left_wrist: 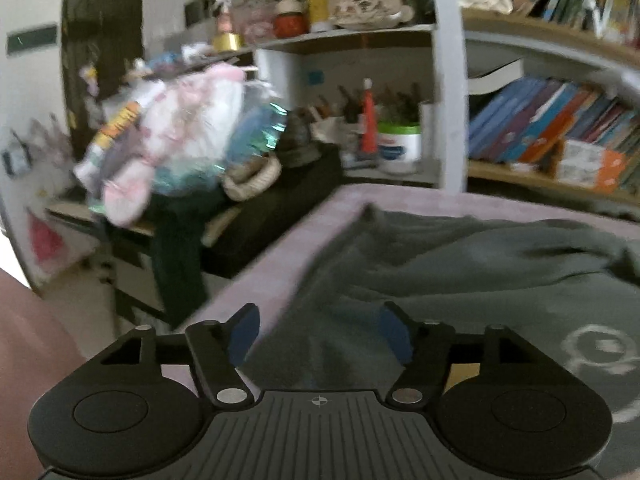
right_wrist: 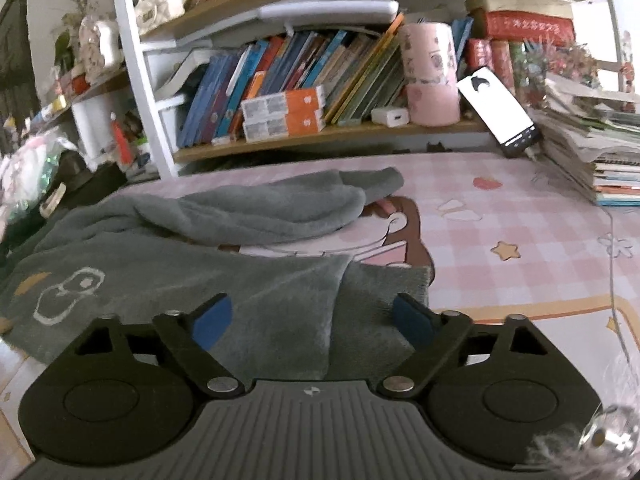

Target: Fold clothes

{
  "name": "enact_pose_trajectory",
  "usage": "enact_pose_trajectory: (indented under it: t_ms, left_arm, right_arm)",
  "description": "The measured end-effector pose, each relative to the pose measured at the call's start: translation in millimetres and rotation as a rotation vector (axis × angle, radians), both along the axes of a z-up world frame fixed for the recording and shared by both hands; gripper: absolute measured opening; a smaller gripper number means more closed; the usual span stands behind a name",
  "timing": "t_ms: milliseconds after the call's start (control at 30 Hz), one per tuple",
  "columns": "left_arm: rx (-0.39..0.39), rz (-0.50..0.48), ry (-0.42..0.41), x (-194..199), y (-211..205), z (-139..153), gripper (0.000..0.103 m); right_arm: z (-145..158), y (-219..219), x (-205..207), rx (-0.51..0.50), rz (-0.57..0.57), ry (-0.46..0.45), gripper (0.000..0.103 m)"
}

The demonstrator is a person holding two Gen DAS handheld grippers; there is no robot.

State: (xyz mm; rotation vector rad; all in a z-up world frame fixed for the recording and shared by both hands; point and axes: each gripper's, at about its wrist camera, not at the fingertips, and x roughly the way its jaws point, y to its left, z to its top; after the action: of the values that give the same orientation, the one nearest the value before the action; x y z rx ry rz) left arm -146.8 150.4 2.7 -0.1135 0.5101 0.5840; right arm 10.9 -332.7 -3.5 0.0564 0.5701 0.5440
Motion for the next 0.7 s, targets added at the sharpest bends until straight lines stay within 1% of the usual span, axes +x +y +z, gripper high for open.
enact_pose_trajectory:
  t_ms: [67, 100, 167, 267, 367, 467, 533, 567, 600, 633, 667, 700]
  left_arm:
    - [-0.036, -0.026, -0.007, -2, -2, -3, 0.069]
    - [-0.042, -0.033, -0.007, -3, -3, -4, 0.069]
    - [-0.044, -0.036, -0.004, -5, -5, -6, 0.069]
    - [-0.047, -0.032, -0.005, -11, -4, -7, 0.069]
    - [-0.052, -0.009, -0.011, -19, 0, -7, 0.069]
    - [-0.071, 0.014, -0.02, -22, 6, -9, 0.069]
    - [-0.088, 0.023, -0.024, -23, 9, -11, 0.069]
    - [-0.096, 0.027, -0.027, -24, 10, -13, 0.069]
    - [-0.099, 0.028, -0.026, -24, 10, -14, 0.069]
    - [-0.097, 0.026, -0.023, -23, 10, -15, 0.069]
    - [-0.095, 0.024, -0.019, -22, 9, -16, 0.069]
    - [-0.093, 0.022, -0.016, -21, 9, -16, 0.069]
  right_arm:
    - [-1, 3, 1, -0.02, 0.0, 0.013, 0.078]
    - [-2, 4, 2, -0.027, -0.003, 0.019, 0.074]
    - [-3, 3, 3, -0.027, -0.018, 0.03, 0.071]
    - [-3, -6, 3, -0.023, -0.064, 0.031, 0.07]
    - [-4, -15, 3, -0.047, -0.098, 0.043, 0.071]
    - [-6, -17, 2, -0.07, -0.087, 0.055, 0.071]
    - [-6, -10, 0, -0.122, -0.064, 0.04, 0.072]
    - [-7, -6, -2, -0.147, -0.045, 0.029, 0.067]
    - [-7, -2, -4, -0.17, -0.021, 0.016, 0.054]
    - [-6, -1, -7, -0.177, 0.024, 0.002, 0.046]
    - [-4, -1, -9, -0.17, 0.068, -0.005, 0.032]
    - [-1, -3, -11, -0.166, 0.093, -0.017, 0.026]
